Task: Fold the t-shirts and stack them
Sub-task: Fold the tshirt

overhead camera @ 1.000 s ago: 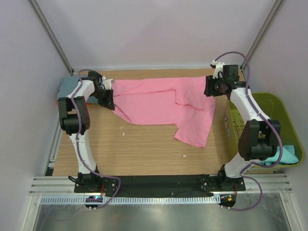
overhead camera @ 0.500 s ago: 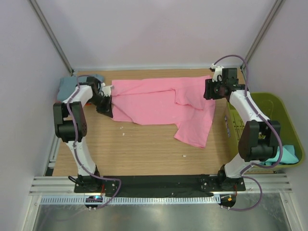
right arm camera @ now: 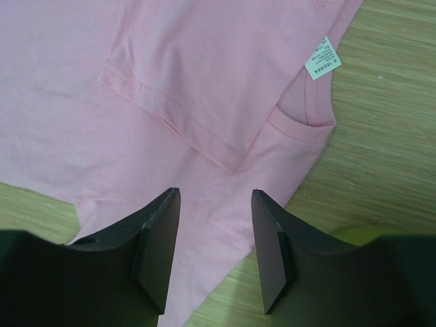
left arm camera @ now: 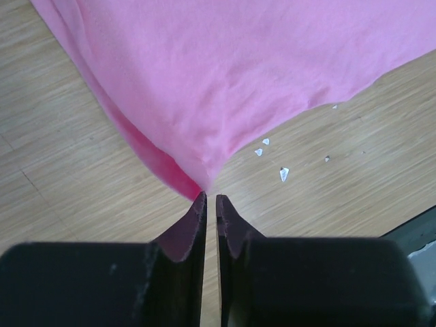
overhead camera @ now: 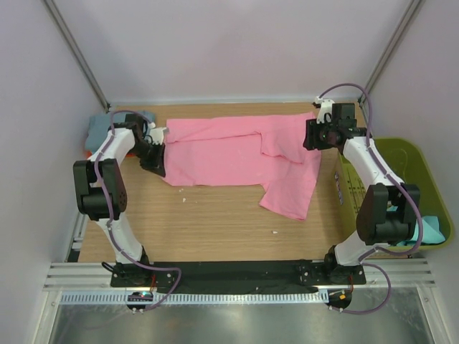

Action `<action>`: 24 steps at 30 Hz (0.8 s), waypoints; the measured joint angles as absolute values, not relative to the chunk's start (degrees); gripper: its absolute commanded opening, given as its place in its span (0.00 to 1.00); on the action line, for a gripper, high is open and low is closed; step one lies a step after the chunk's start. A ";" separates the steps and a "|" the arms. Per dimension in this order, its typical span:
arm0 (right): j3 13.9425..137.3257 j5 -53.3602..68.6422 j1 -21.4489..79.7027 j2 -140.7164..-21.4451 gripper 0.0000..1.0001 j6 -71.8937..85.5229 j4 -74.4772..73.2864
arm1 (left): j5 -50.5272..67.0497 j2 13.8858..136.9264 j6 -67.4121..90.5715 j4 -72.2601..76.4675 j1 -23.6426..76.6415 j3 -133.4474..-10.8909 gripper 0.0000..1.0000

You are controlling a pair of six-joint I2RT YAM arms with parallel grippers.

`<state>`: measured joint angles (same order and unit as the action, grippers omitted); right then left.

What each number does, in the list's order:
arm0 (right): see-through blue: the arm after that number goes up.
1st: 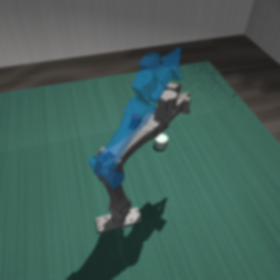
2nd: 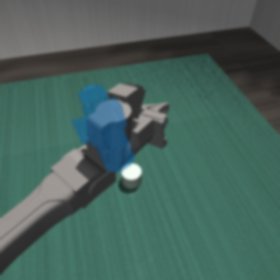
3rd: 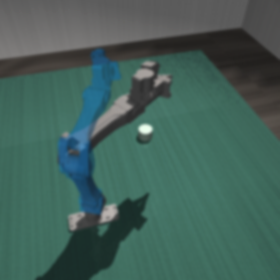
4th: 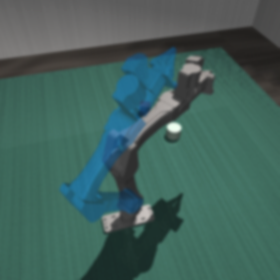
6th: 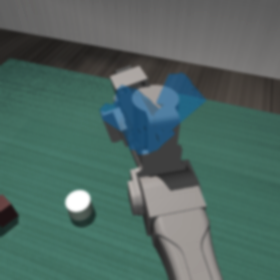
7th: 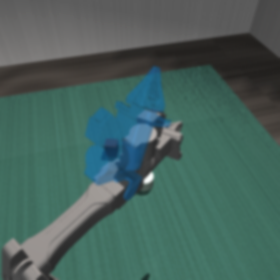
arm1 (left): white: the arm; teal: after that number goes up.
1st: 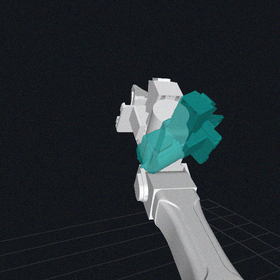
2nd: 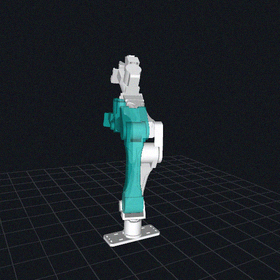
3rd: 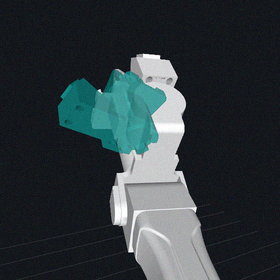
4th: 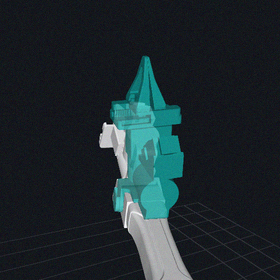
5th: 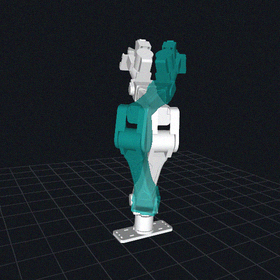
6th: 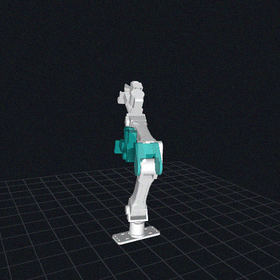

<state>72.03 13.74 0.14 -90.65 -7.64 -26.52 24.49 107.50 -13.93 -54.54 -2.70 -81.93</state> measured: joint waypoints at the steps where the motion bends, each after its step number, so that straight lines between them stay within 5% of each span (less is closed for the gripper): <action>1: 71.77 14.02 0.14 -90.32 0.52 -8.10 -26.72 | 24.34 107.50 -13.96 -54.94 -2.70 -81.89 0.11; 11: 59.05 21.43 3.81 -78.32 0.50 -28.03 -34.35 | 22.31 105.23 -13.98 -55.96 -2.70 -79.96 0.35; 24: 42.57 22.46 12.27 -63.35 0.48 -59.42 -44.40 | 20.49 106.50 -13.13 -53.65 -2.70 -78.72 0.36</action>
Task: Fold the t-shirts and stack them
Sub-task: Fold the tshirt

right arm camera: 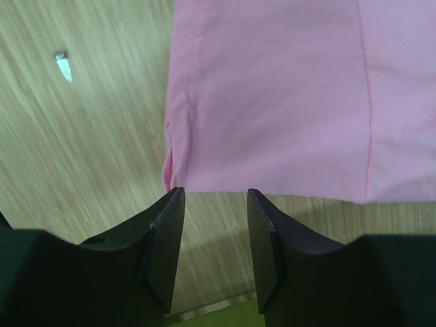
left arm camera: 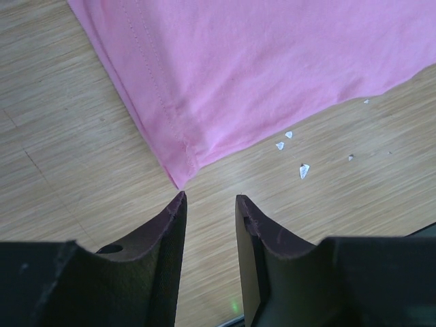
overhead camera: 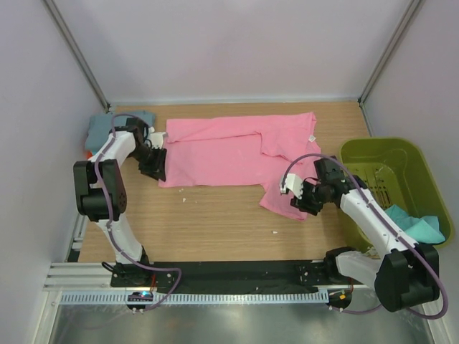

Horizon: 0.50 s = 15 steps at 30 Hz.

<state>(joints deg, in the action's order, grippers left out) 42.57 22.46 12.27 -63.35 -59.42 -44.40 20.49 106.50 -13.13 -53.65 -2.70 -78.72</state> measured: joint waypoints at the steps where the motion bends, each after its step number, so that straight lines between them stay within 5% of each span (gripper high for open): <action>1: 42.24 22.48 12.45 -63.16 0.47 -61.14 -45.25 | 20.47 106.78 -12.86 -53.43 -2.70 -78.72 0.36; 15: 37.56 22.37 17.17 -61.87 0.47 -70.19 -50.50 | 20.32 108.25 -10.94 -51.92 -2.70 -78.96 0.36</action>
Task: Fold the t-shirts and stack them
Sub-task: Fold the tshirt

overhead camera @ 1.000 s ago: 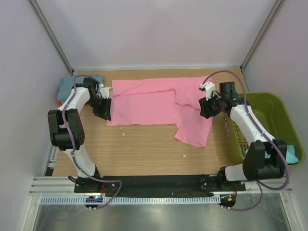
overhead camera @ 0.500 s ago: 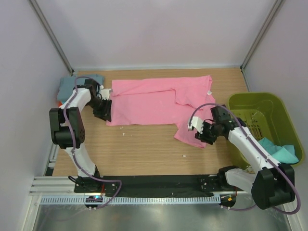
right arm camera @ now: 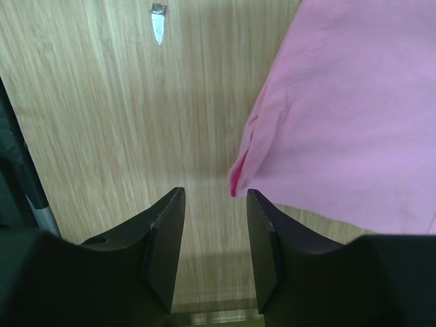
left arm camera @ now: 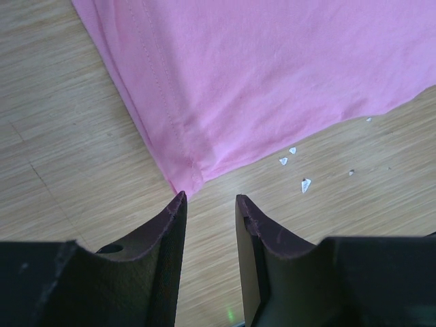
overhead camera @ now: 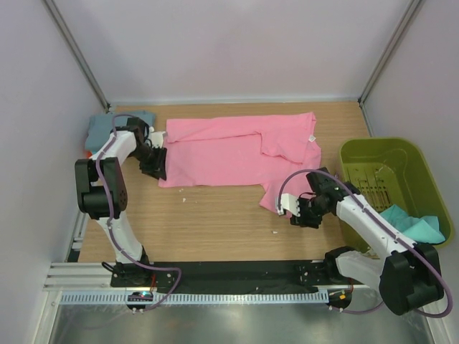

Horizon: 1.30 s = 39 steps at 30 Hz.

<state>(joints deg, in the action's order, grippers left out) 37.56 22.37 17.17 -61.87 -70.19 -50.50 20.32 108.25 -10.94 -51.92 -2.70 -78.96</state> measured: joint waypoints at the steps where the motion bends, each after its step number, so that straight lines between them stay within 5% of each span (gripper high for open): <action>1: 37.12 22.20 17.43 -61.93 0.47 -70.30 -50.46 | 20.32 108.36 -10.90 -51.92 -2.70 -79.24 0.36; 12: 35.22 19.77 17.89 -66.04 0.42 -70.43 -46.76 | 20.32 108.92 -10.66 -51.22 -2.70 -80.23 0.36; 19: 34.70 18.96 17.89 -66.70 0.10 -69.87 -44.88 | 20.29 109.10 -10.44 -51.18 -2.70 -80.23 0.36; 23: 34.65 18.76 17.89 -66.76 0.01 -68.82 -43.75 | 20.05 109.34 -10.44 -51.18 -2.70 -80.25 0.38; 33: 34.68 18.06 17.89 -65.56 0.03 -65.78 -43.42 | 19.99 110.87 -10.22 -51.57 -3.33 -80.66 0.38; 36: 34.68 17.67 17.89 -65.10 0.28 -65.36 -43.86 | 20.12 111.18 -9.80 -51.57 -3.53 -80.68 0.38; 39: 34.39 16.95 17.91 -65.10 0.37 -65.58 -43.79 | 20.21 111.66 -9.39 -51.70 -3.53 -81.14 0.38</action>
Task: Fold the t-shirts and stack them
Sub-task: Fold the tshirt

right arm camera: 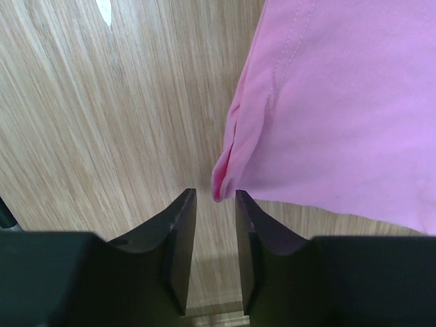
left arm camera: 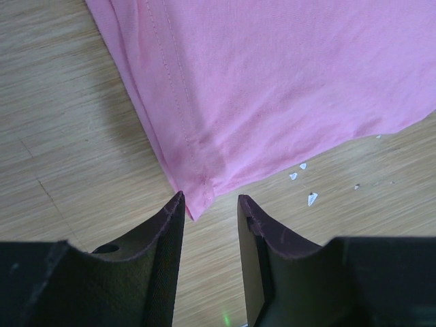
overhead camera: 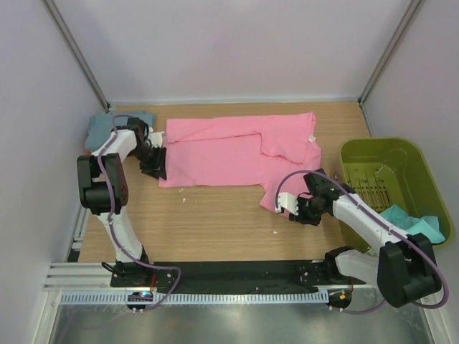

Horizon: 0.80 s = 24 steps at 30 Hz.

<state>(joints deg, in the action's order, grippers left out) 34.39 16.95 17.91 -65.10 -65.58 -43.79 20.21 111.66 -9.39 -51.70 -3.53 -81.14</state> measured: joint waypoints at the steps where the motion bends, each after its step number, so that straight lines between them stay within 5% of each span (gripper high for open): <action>1: 34.22 16.82 17.91 -65.10 0.37 -65.76 -43.77 | 20.23 111.79 -9.37 -51.70 -3.53 -81.32 0.38; 7: 33.41 16.16 17.91 -65.49 0.37 -65.80 -43.29 | 20.40 111.92 -9.34 -51.70 -3.53 -81.67 0.38; 19: 33.30 16.08 17.91 -69.76 0.07 -64.93 -39.72 | 20.58 111.92 -9.08 -51.72 -3.53 -81.38 0.38; 24: 33.30 15.99 17.91 -69.38 0.05 -64.47 -39.70 | 20.58 111.90 -8.84 -51.72 -3.53 -80.16 0.37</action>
<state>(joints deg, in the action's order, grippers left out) 33.30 15.99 17.91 -69.38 -64.47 -39.70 20.58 111.90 -8.84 -51.72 -3.53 -80.16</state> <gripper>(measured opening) 0.062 0.382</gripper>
